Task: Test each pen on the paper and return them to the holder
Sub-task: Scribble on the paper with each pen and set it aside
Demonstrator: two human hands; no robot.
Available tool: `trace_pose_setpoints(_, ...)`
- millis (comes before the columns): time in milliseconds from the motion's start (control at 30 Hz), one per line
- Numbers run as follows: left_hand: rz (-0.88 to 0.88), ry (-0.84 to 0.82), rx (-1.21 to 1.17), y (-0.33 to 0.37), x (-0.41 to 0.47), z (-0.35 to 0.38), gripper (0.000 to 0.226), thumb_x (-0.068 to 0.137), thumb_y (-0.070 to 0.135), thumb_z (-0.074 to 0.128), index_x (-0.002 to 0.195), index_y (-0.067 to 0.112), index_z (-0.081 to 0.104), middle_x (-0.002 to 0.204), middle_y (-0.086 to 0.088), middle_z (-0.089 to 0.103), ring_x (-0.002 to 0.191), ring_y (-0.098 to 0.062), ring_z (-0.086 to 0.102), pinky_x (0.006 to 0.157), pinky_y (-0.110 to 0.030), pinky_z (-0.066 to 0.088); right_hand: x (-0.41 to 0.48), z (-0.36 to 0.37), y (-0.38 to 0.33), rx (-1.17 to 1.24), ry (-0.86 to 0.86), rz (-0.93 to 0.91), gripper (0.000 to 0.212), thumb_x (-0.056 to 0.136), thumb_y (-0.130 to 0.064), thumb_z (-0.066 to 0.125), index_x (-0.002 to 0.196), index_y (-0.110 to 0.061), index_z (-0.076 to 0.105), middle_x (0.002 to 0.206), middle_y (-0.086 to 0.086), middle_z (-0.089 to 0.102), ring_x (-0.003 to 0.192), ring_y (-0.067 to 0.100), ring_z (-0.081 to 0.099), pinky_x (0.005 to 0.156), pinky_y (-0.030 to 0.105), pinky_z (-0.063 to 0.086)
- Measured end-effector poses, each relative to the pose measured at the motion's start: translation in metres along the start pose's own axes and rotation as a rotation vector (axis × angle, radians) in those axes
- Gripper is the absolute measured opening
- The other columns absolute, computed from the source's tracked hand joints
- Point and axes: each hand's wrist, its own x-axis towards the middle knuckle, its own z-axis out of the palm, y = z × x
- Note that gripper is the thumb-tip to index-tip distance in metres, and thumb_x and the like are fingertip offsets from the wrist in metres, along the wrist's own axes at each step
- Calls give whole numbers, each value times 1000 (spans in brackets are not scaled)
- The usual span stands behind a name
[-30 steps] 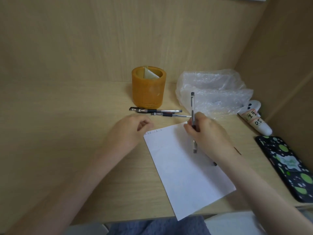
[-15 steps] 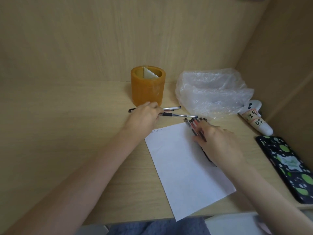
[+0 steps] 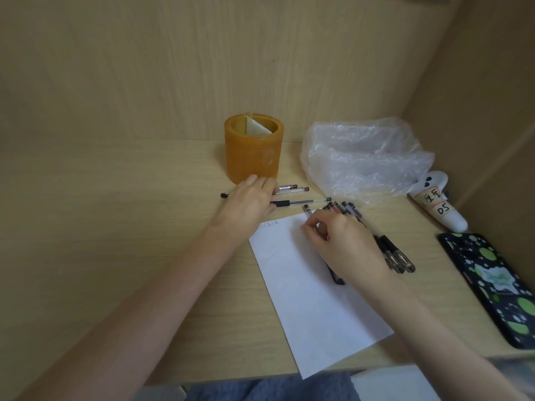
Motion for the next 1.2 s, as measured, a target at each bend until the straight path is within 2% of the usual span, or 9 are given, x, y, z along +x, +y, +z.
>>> trace_pose_setpoints(133,35,82,-2,-5,-10,-8,32,89,22,44,93,2,69,81,-13,61,78,-32,56,65,-40,50,3,2,-4,426,-117,126,30,93,-35,56,80,-10,64,51,-5,54,44,7,42,45,18,33)
trace_pose_setpoints(267,-90,143,-258,3,-26,-25,19,94,17,50,104,7,63,98,-8,57,91,-23,53,80,-38,45,8,1,-15,965,-226,295,34,90,-40,60,106,-10,59,58,0,59,43,8,44,42,18,34)
trace_pose_setpoints(367,-133,53,-467,15,-41,-43,16,95,18,47,106,13,57,100,5,52,88,-7,52,80,-25,41,17,1,-21,1272,-191,270,25,89,-31,63,101,-9,59,62,2,55,45,10,42,41,19,32)
trace_pose_setpoints(500,-160,-103,-604,29,-58,-52,15,98,19,37,109,16,47,94,6,61,85,-4,56,79,-27,44,27,5,-28,1209,-134,173,25,89,-22,65,90,3,65,52,0,51,42,9,41,39,19,30)
trace_pose_setpoints(633,-165,-35,-609,30,-61,-48,21,99,28,33,107,21,50,96,11,62,91,-8,56,81,-32,43,30,10,-34,1151,-102,131,26,87,-19,68,63,-14,62,50,3,53,40,11,43,38,19,31)
trace_pose_setpoints(733,-180,8,-542,25,-64,-44,18,97,34,35,102,36,52,75,27,59,76,1,56,68,-21,42,30,11,-35,1186,-147,115,30,88,-19,67,59,-15,59,49,5,52,39,11,42,38,18,30)
trace_pose_setpoints(933,-219,9,-642,21,-70,-50,13,91,49,43,98,50,55,72,10,65,66,-7,58,62,-34,44,28,11,-33,1220,-159,114,28,88,-17,66,63,-17,54,49,2,52,40,12,40,41,20,30)
trace_pose_setpoints(1100,-344,-57,-525,16,-76,-46,37,77,61,52,107,39,56,48,13,41,47,0,42,51,-22,28,36,12,-22,1447,-11,288,15,95,-16,53,82,-8,57,52,5,57,42,15,49,38,20,33)
trace_pose_setpoints(1200,-336,-118,-463,13,-85,-41,36,80,55,57,113,42,60,50,18,49,53,4,47,51,-12,31,43,13,-19,1491,-24,369,25,98,-26,47,106,-8,63,80,15,73,69,21,71,43,18,43)
